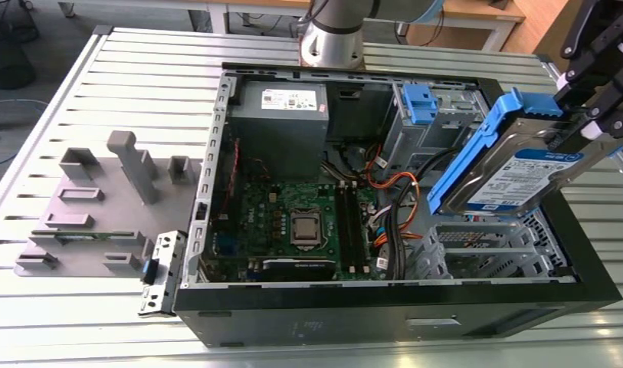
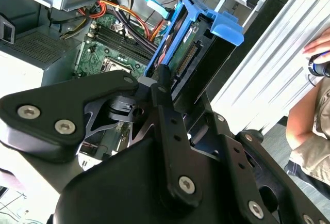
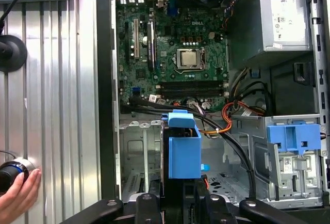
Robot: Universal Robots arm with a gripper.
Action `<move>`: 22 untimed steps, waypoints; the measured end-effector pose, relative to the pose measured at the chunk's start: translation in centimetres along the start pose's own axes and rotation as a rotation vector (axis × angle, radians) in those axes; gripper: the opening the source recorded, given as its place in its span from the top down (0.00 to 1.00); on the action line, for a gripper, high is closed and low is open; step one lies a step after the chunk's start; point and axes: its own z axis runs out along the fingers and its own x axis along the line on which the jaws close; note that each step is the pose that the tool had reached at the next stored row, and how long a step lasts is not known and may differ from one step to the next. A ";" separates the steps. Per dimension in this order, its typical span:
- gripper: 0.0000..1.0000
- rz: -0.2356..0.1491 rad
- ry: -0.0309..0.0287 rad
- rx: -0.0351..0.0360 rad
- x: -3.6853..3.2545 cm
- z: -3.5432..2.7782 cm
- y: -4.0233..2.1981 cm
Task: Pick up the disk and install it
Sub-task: 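Pick up the disk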
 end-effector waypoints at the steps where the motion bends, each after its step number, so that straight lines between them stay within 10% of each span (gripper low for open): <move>1: 0.65 0.000 0.0000 0.0006 0.00 0.00 0.00; 6: 0.65 -0.002 -0.0016 0.0272 0.01 0.11 0.06; 22: 0.65 -0.057 0.0009 0.0240 0.17 0.76 -0.49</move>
